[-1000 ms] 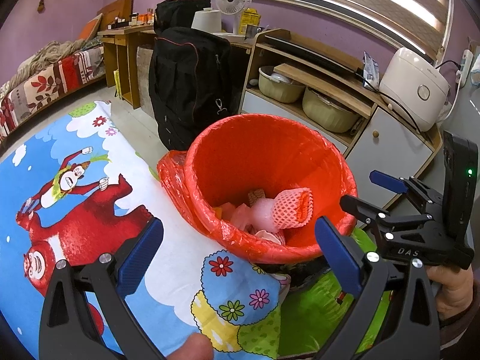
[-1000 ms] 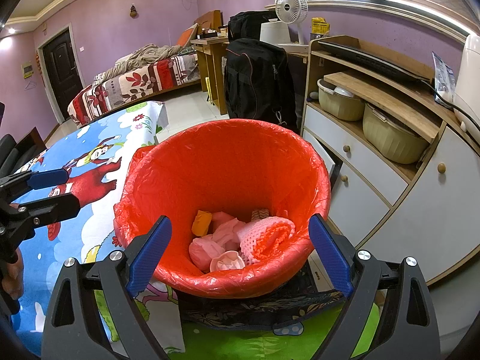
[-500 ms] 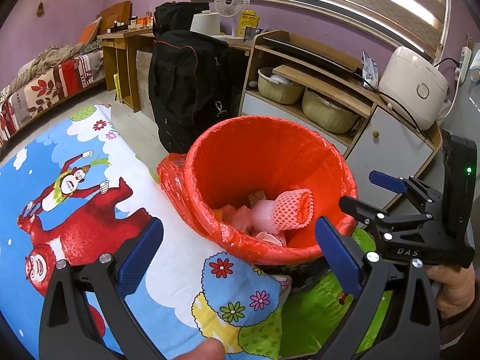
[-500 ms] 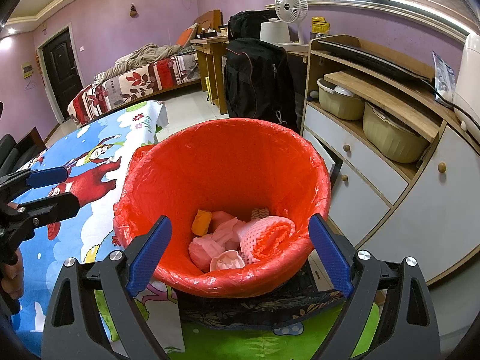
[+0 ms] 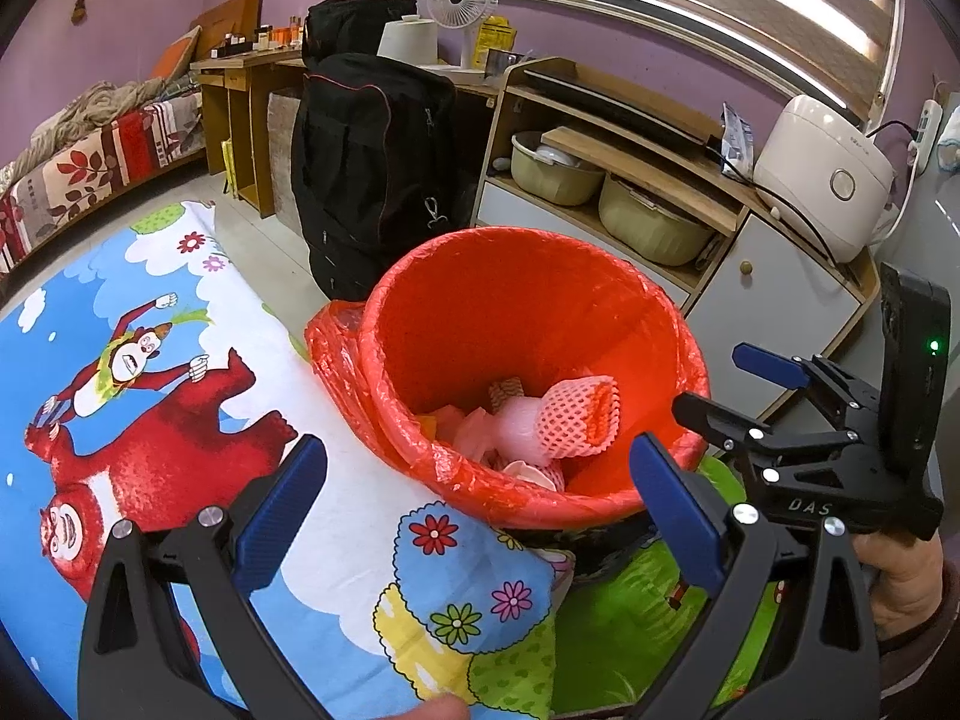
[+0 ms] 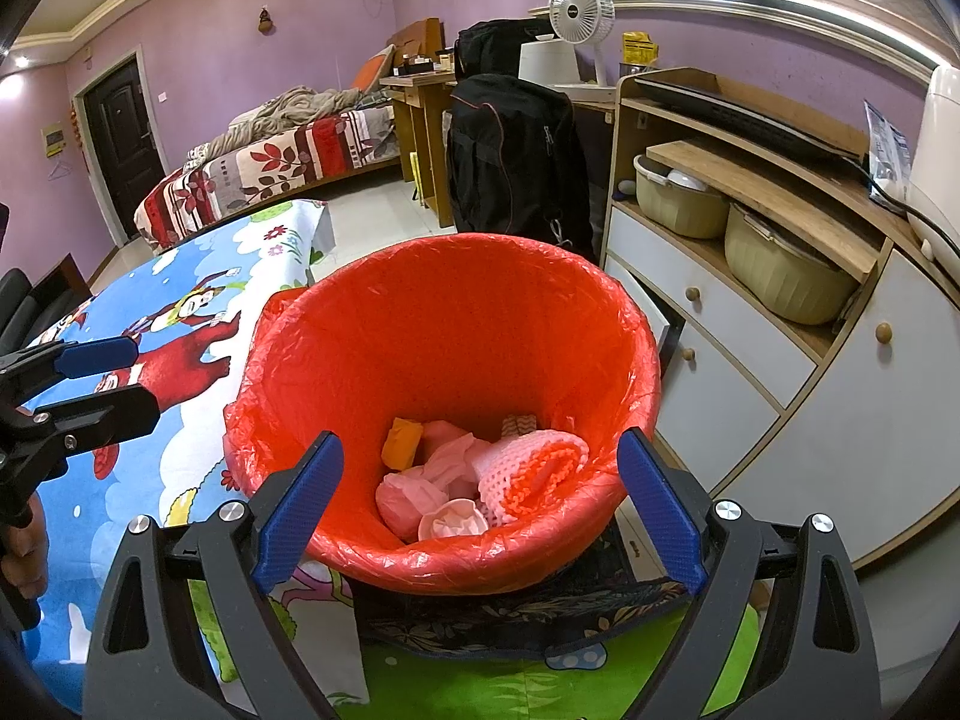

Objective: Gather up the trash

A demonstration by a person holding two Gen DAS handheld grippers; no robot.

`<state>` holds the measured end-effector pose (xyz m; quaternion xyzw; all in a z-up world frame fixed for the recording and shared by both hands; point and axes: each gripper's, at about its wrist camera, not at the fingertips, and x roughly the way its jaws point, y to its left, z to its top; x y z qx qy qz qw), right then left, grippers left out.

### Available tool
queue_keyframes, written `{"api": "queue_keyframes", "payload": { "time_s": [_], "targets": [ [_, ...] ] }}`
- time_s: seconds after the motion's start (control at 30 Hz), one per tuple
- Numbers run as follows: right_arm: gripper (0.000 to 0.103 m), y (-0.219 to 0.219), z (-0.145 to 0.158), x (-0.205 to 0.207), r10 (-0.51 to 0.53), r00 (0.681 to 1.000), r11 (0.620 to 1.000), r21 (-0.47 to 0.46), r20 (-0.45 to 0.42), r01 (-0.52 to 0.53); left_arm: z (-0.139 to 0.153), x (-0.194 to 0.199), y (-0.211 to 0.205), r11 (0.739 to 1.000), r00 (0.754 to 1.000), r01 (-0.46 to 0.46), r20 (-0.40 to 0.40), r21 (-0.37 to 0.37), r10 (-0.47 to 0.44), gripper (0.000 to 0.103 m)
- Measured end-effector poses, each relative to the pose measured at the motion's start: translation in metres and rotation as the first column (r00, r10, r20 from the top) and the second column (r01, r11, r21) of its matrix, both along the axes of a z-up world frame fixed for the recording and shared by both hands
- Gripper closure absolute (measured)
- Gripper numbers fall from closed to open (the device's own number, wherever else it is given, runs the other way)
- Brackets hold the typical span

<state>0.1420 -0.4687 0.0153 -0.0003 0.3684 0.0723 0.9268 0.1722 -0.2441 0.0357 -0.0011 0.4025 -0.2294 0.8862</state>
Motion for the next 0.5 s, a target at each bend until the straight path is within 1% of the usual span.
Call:
{"api": "queue_keyframes", "payload": {
  "time_s": [0.23, 0.37, 0.5],
  "targets": [
    [0.016, -0.0001, 0.0003, 0.0000, 0.000, 1.000, 1.000, 0.000, 0.000, 0.000, 0.0000, 0.0007, -0.0036, 1.000, 1.000, 0.001, 0.012, 0.019, -0.001, 0.005],
    [0.016, 0.0000, -0.0004, 0.0002, 0.000, 1.000, 1.000, -0.001, -0.001, 0.000, 0.0006, 0.0016, -0.0033, 1.000, 1.000, -0.004, 0.015, 0.016, 0.004, 0.005],
    [0.016, 0.0002, -0.0012, 0.0005, 0.001, 1.000, 1.000, -0.002, -0.002, -0.001, -0.0010, 0.0033, -0.0011, 1.000, 1.000, -0.006, 0.000, 0.002, 0.006, 0.005]
  ]
}}
